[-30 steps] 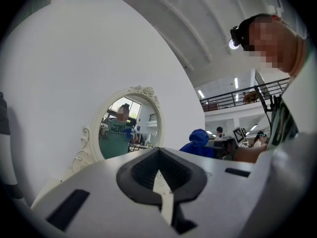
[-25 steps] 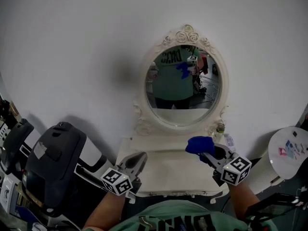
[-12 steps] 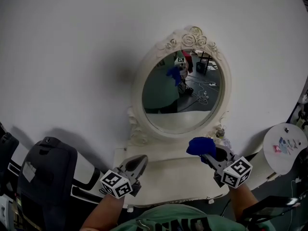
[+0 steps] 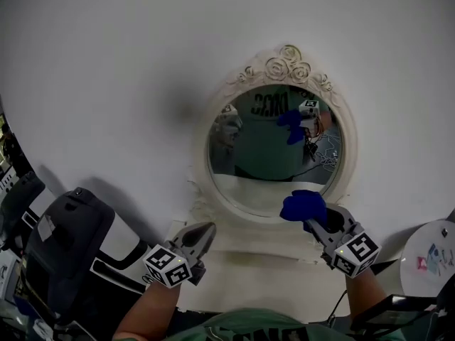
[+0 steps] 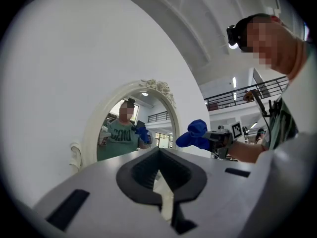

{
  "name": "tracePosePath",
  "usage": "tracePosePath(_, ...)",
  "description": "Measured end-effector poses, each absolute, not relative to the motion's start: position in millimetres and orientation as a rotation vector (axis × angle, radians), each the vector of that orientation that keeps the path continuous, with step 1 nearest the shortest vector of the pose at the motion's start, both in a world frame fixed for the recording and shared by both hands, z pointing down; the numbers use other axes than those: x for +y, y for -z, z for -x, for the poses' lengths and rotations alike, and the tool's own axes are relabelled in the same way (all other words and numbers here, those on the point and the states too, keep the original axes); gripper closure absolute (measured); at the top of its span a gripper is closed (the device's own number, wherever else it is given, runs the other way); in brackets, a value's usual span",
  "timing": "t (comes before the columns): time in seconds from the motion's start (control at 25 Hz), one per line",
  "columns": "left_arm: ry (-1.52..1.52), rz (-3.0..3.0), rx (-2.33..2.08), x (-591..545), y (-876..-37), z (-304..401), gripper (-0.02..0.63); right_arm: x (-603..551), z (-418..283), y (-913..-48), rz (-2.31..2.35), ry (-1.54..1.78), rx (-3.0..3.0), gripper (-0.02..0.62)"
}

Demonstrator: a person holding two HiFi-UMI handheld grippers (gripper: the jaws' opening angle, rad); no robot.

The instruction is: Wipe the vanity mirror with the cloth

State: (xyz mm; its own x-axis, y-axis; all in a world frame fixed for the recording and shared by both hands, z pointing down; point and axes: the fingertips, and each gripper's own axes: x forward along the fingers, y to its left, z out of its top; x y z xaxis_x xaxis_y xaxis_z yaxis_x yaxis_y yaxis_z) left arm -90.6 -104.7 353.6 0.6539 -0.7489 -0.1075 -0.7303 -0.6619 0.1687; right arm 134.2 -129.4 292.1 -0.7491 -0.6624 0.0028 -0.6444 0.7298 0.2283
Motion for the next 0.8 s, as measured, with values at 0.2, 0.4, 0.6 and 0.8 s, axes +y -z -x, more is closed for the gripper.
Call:
tracePosePath(0.2, 0.284, -2.779, -1.283, -133, -322, 65, 0.609, -167, -139, -251, -1.035, 0.574, -2.780, 0.486)
tracePosePath(0.4, 0.283, -2.861, -1.272, -160, -285, 74, 0.609, -194, -111, -213, -1.107, 0.887, -2.593, 0.486)
tracePosePath(0.6, 0.258, -2.954, -1.194, -187, -252, 81, 0.609, -217, -75, -178, -1.188, 1.101, -2.404, 0.486)
tracePosePath(0.8, 0.273, -3.001, -1.131, -204, -236, 79, 0.609, -240, -48, -156, -1.239, 1.231, -2.267, 0.485)
